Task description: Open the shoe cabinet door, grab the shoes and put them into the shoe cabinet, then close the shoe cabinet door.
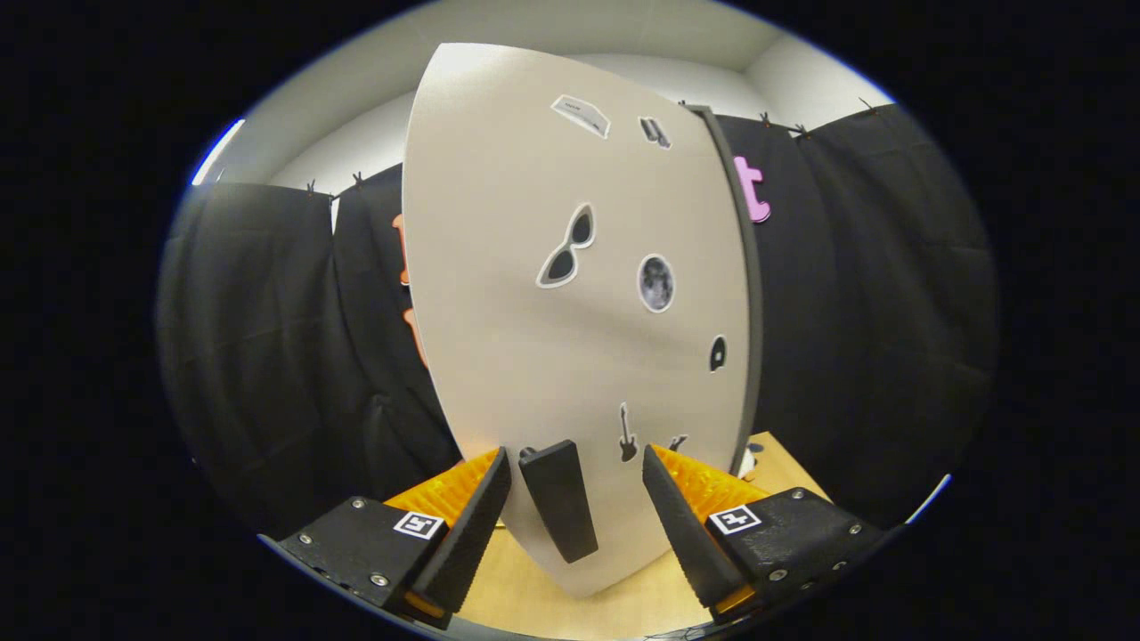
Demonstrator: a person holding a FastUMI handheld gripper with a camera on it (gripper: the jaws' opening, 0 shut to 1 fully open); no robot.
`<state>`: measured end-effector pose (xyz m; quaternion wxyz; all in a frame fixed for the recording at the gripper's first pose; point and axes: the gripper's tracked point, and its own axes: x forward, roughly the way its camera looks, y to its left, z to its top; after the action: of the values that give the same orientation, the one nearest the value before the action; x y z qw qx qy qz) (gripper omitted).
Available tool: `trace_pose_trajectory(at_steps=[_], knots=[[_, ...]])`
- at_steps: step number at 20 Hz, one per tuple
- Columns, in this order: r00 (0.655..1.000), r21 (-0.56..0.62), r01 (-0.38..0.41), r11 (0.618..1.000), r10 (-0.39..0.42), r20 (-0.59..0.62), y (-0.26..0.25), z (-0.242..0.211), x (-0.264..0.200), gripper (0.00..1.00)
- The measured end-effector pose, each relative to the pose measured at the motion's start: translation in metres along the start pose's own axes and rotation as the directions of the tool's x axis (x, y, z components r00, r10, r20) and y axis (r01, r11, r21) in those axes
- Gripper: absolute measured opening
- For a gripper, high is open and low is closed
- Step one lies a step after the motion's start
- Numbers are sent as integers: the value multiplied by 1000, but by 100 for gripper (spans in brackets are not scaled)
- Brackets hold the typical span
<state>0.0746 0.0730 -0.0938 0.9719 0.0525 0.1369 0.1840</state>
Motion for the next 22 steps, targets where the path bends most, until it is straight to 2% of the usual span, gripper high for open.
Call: trace_pose_trajectory(at_steps=[4,12,22], knots=[[999,-6,-42,999,42,-5,24,4,50,93],[997,35,-71,997,72,-11,26,5,83,93],[999,-3,-26,1000,26,-31,32,13,107,94]])
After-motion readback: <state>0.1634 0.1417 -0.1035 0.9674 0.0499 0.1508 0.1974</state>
